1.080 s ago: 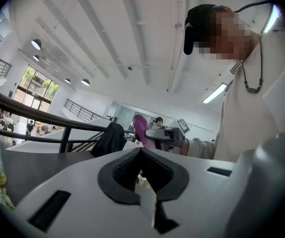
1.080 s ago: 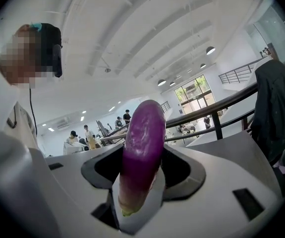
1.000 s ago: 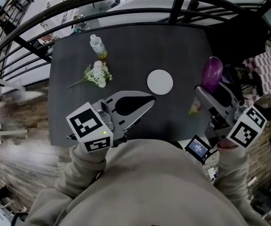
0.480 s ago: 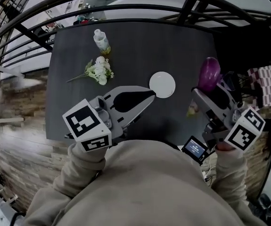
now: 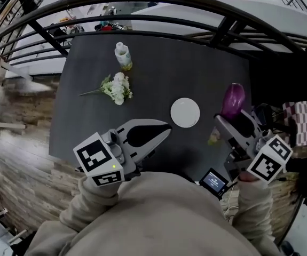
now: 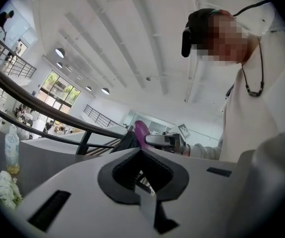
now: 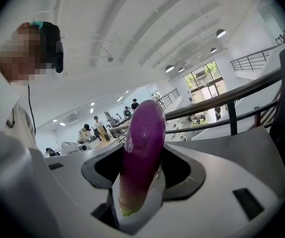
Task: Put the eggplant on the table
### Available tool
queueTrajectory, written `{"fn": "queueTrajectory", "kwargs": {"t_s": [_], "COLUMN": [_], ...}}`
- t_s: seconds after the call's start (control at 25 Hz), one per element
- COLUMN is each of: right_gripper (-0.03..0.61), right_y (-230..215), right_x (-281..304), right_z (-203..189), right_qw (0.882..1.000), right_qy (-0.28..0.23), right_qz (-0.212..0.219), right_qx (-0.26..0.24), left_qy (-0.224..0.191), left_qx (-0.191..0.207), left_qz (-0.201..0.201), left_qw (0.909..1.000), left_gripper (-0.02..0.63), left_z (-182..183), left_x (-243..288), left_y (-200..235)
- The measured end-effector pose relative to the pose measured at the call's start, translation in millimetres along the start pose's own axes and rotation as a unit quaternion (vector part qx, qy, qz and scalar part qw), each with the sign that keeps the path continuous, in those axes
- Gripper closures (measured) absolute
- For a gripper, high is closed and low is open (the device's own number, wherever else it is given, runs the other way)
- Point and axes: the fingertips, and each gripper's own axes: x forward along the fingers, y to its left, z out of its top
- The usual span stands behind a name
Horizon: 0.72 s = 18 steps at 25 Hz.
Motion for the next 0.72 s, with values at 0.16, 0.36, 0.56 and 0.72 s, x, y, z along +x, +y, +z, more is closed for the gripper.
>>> {"fn": "queueTrajectory", "kwargs": {"t_s": [0.16, 0.36, 0.56, 0.72], "right_gripper": [0.339, 0.339, 0.339, 0.339], "right_y": [-9.0, -17.0, -33.1, -55.7], "right_x": [9.8, 20.6, 41.1, 64.8], "right_z": [0.2, -8.9, -28.9, -43.6], "right_qw": [1.000, 0.999, 0.997, 0.995], "right_qy": [0.013, 0.034, 0.075, 0.100], "right_qz": [0.007, 0.016, 0.001, -0.003], "right_qx": [-0.004, -0.002, 0.009, 0.019], "left_qy": [-0.005, -0.009, -0.009, -0.010], "left_qx": [0.003, -0.007, -0.020, -0.035], "left_qz": [0.015, 0.038, 0.057, 0.078], "left_qw": [0.9999, 0.9992, 0.9981, 0.9963], "left_gripper": [0.609, 0.609, 0.609, 0.609], "left_z": [2.3, -5.3, -12.1, -23.6], "left_x": [-3.3, -11.7, -27.5, -34.1], "left_y": [4.8, 2.3, 8.6, 30.2]}}
